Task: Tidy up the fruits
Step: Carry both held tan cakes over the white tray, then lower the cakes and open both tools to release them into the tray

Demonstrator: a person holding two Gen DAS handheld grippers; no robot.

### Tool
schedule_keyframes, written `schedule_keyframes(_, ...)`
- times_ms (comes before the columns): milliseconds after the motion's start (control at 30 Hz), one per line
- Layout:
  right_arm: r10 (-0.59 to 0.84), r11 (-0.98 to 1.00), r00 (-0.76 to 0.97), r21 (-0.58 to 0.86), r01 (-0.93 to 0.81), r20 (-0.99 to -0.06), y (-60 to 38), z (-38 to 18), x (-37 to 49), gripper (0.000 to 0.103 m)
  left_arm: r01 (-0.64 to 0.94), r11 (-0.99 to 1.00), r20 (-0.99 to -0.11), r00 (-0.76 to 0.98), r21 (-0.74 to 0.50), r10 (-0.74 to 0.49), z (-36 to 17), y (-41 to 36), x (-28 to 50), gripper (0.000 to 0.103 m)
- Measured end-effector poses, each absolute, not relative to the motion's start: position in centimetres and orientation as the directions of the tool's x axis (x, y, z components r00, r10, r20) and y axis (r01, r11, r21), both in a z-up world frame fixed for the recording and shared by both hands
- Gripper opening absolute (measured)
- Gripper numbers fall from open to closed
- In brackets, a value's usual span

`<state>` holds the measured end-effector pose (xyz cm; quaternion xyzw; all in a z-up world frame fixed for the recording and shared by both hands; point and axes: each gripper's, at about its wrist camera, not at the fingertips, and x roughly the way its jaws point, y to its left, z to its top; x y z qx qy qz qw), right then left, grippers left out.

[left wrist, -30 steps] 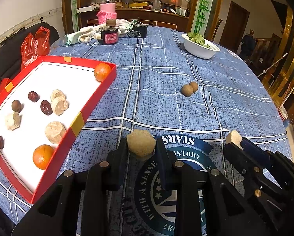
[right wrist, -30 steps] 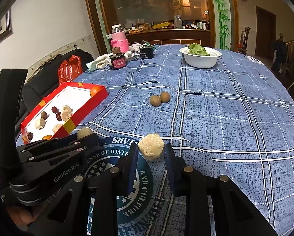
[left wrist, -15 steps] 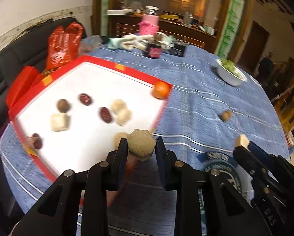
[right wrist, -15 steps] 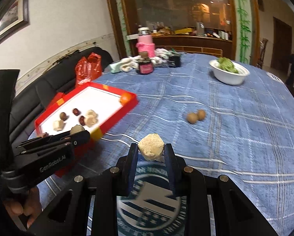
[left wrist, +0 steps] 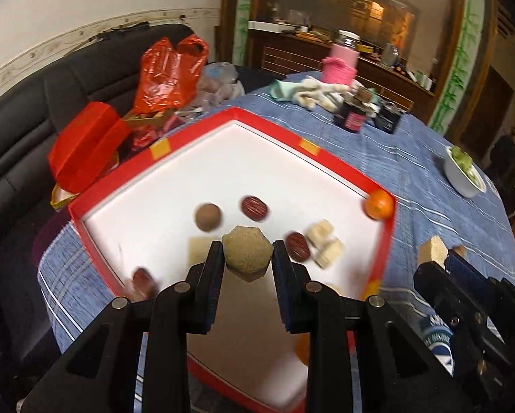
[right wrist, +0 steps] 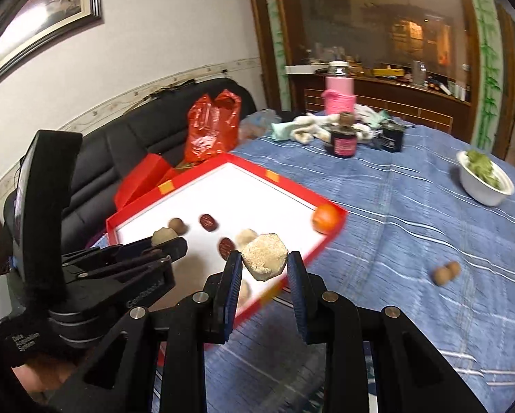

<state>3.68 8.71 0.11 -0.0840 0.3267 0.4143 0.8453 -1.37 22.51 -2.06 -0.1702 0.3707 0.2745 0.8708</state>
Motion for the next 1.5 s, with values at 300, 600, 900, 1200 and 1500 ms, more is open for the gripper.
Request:
schedule_keyframes(300,0.651,0.609,0.395,0.136,-0.781,-0.649,12.7,-1.1,4.1,0.027,-0.653,0.753,-0.749,0.538,-0.081,0.386,-2.9,26.3,-0.8,0.026)
schedule_keyframes(600,0.648,0.595,0.377,0.132,-0.793,-0.661,14.2,-1.9,4.1,0.027,-0.669,0.739,-0.757,0.523,-0.079,0.393,-3.2,27.9,-0.3,0.026)
schedule_keyframes(900,0.655,0.59,0.375,0.134,-0.796,-0.656,14.3,-1.9,4.0,0.027,-0.671,0.738,-0.754,0.52,-0.069,0.402,-3.0,28.0,0.1,0.026)
schedule_keyframes(1200,0.642,0.62,0.401,0.135,-0.773,-0.653,15.1,-1.7,5.8,0.027,-0.671,0.74,-0.758,0.508,-0.05,0.409,-3.1,28.3,0.9,0.026)
schedule_keyframes(1500,0.63,0.627,0.399,0.135,-0.767,-0.666,16.2,-2.2,6.6,0.027,-0.677,0.735,-0.764,0.495,-0.041,0.413,-3.3,28.9,1.5,0.026)
